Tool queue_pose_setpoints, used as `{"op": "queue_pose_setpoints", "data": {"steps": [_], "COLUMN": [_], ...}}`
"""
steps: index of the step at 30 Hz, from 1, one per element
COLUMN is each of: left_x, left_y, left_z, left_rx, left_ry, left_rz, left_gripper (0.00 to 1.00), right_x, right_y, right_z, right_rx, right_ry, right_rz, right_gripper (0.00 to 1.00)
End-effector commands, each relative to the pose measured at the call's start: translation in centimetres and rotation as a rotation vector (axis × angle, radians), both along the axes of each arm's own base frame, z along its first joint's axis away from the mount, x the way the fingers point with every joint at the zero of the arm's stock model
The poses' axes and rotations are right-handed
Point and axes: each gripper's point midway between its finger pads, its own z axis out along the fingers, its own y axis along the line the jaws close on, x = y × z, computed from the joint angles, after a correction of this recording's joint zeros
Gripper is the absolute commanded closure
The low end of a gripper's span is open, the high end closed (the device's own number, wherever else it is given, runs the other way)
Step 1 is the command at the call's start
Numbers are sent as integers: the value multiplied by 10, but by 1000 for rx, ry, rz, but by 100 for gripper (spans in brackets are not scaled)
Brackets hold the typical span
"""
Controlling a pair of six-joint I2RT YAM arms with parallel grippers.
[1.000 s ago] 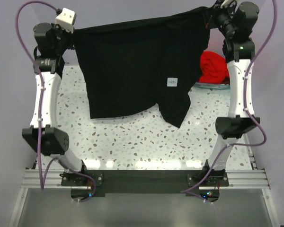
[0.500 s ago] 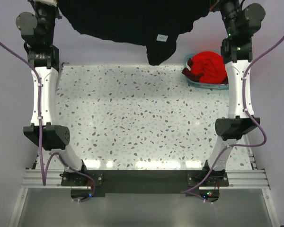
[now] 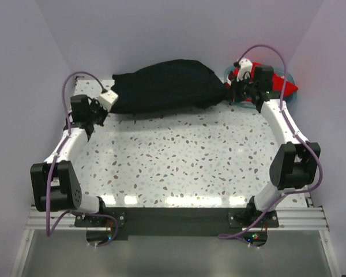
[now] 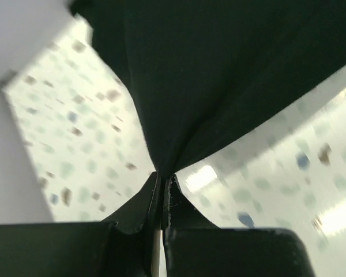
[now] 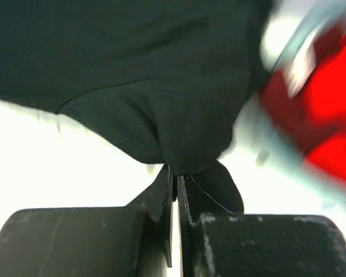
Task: Fold and stack the t-shirts
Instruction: Flatten the tshirt out
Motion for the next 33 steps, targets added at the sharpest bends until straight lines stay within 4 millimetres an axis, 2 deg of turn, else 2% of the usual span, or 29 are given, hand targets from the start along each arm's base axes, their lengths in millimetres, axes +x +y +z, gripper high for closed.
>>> {"op": "queue_pose_setpoints", "data": {"steps": [1,3,4,5,6,7,8,9,10,12,13,14,15,17,18,20,21,23,24,26,28,29,31,32,33], "left_x": [-32,-44,-46,-54,-57,-54,-61,-64,-64,-80,-84,-102,-111,-136,-147,-168,-175,-192,-191,-194,-190,-179,-169,-147,-134], "left_y": [-1,-1,0,-1,-2,-2,-3,-4,-4,-7,-7,-9,-9,-10,-9,-8,-8,-12,-17,-22,-23,-20,-10,-3,2], "left_z": [-21,-54,-63,-82,-88,-85,-93,-94,-89,-89,-82,-84,-83,-82,-87,-86,-87,-83,-76,-72,-79,-82,-101,-102,-98], "left_rx": [121,116,128,113,104,107,98,98,119,147,164,160,198,218,250,272,285,266,251,220,193,201,192,209,176], "left_ry": [84,193,224,301,334,341,392,411,406,457,458,522,533,585,603,636,647,687,672,681,701,682,742,693,678], "left_rz": [-118,-132,-144,-153,-163,-181,-193,-209,-237,-306,-325,-352,-407,-450,-488,-516,-542,-575,-596,-612,-598,-575,-495,-436,-360], "left_gripper": [100,100,100,100,100,100,100,100,100,100,100,99,98,99,99,99,99,100,100,100,100,96,76,69,63], "right_x": [-57,-71,-86,-87,-92,-107,-111,-110,-122,-138,-146,-155,-176,-199,-222,-244,-262,-279,-285,-282,-271,-267,-262,-256,-240], "right_y": [-3,-9,-12,-18,-17,-21,-22,-24,-26,-28,-26,-26,-25,-23,-24,-20,-20,-6,-2,3,1,-3,-16,-22,-26], "right_z": [-30,-67,-88,-107,-116,-127,-139,-135,-137,-129,-126,-123,-120,-118,-117,-118,-122,-111,-101,-91,-101,-116,-135,-143,-144], "right_rx": [-114,-151,-182,-212,-209,-227,-236,-249,-258,-271,-269,-267,-277,-297,-315,-368,-390,-389,-369,-344,-364,-387,-456,-481,-496], "right_ry": [153,270,357,412,465,550,606,617,670,721,741,763,814,861,898,911,943,912,904,867,862,908,973,995,952], "right_rz": [122,126,158,164,172,196,209,213,220,254,278,298,349,401,446,504,545,617,648,645,599,582,558,527,459], "right_gripper": [100,100,100,100,100,100,100,100,100,100,100,100,100,100,100,100,100,100,100,100,100,84,62,55,53]}}
